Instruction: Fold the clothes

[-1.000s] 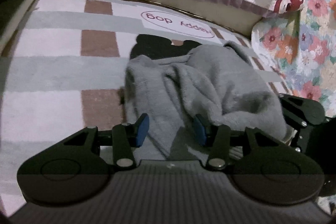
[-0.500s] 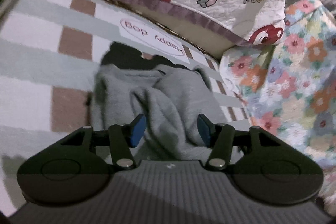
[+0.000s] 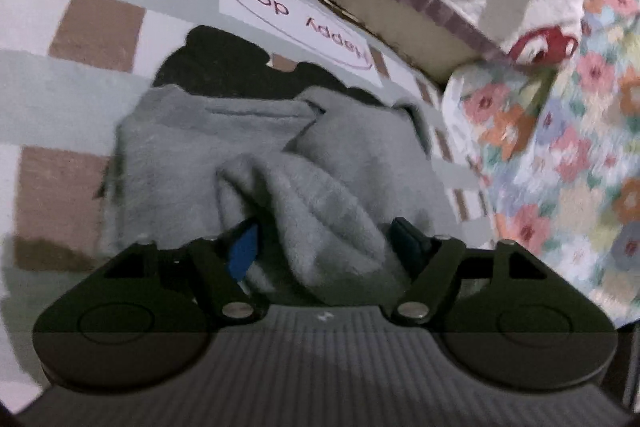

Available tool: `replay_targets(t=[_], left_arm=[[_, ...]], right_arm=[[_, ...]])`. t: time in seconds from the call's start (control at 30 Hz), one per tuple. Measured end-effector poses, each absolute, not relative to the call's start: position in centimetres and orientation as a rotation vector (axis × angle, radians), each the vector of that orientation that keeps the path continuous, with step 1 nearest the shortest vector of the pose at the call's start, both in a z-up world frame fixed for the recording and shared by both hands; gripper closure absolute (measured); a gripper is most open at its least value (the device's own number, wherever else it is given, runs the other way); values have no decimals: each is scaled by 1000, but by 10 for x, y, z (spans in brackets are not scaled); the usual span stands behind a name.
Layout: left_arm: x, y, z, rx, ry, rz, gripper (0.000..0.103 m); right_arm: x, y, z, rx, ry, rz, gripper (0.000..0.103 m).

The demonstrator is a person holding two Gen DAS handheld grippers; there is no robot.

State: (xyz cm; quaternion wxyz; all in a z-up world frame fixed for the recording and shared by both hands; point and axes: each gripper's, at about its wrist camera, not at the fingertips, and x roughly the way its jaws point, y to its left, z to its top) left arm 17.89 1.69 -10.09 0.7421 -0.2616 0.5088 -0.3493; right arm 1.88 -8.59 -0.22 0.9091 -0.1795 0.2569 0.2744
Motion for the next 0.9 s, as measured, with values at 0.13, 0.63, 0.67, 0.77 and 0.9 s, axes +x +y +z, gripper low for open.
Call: replay_targets(t=[0.13, 0.63, 0.67, 0.77, 0.9], left_arm=[[175, 1, -81, -449, 1017, -832, 93], [169, 41, -28, -82, 828, -680, 93], [169, 41, -39, -45, 843, -662, 93], [163, 48, -39, -35, 800, -661, 94], [159, 55, -4, -82, 686, -724, 93]], right_arm=[[16, -88, -5, -368, 522, 590, 68], [27, -29, -3, -337, 521, 669, 68], [29, -19, -11, -360, 543, 670, 68], [26, -1, -14, -407, 545, 664, 67], [24, -9, 3, -286, 515, 657, 67]])
